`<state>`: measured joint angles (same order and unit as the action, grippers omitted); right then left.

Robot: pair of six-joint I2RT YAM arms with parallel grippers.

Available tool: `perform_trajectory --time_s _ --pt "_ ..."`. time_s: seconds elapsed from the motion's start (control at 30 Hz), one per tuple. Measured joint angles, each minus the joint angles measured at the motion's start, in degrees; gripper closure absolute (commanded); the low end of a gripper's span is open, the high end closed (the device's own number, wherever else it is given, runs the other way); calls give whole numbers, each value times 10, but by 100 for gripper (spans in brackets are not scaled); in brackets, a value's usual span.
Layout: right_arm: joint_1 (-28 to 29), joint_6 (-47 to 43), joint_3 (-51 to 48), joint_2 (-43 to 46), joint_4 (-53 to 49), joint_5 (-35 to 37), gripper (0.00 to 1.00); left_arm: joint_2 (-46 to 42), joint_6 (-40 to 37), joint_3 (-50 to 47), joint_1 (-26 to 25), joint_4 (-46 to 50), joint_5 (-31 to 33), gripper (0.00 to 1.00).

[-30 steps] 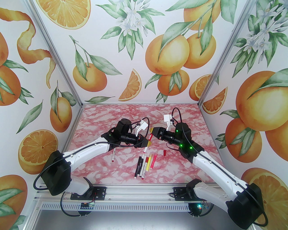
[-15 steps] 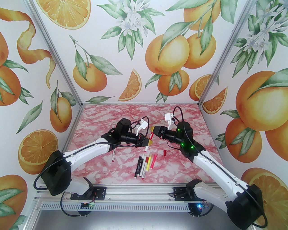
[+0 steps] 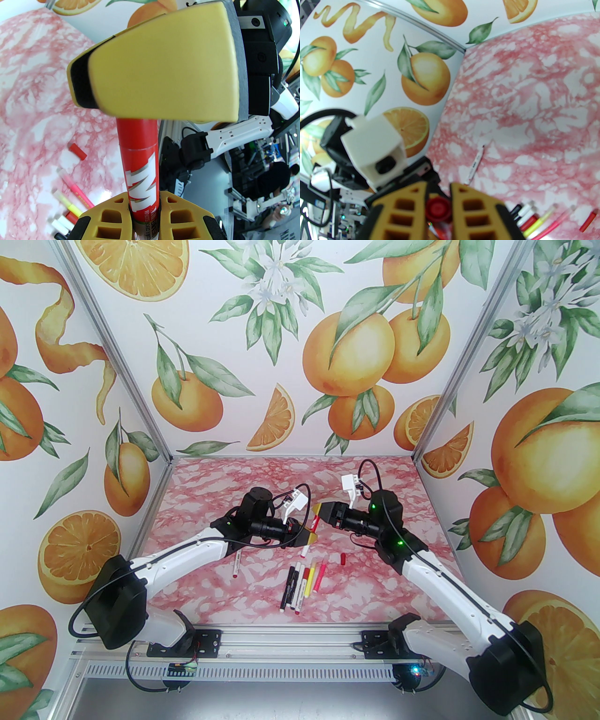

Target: Open the pen caps

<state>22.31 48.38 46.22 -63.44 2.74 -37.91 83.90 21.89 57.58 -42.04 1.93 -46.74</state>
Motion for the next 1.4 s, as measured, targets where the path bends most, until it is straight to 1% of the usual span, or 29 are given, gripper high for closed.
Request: perform_trajectory --time_s 0.17,0.53,0.9,1.1,1.4 --pt "-4 0 2 -2 1 -16 96 -7 0 0 0 7 1 100" --pt "-4 -9 2 -1 9 -7 98 -8 22 -7 0 -21 3 100" --pt "-5 -9 19 0 1 3 98 -9 17 -8 0 -41 14 100" --pt "-12 -7 30 -8 -5 2 99 -9 6 -8 0 -49 33 100" --pt "-18 -6 31 -9 -10 0 99 -9 1 -11 0 -53 36 100"
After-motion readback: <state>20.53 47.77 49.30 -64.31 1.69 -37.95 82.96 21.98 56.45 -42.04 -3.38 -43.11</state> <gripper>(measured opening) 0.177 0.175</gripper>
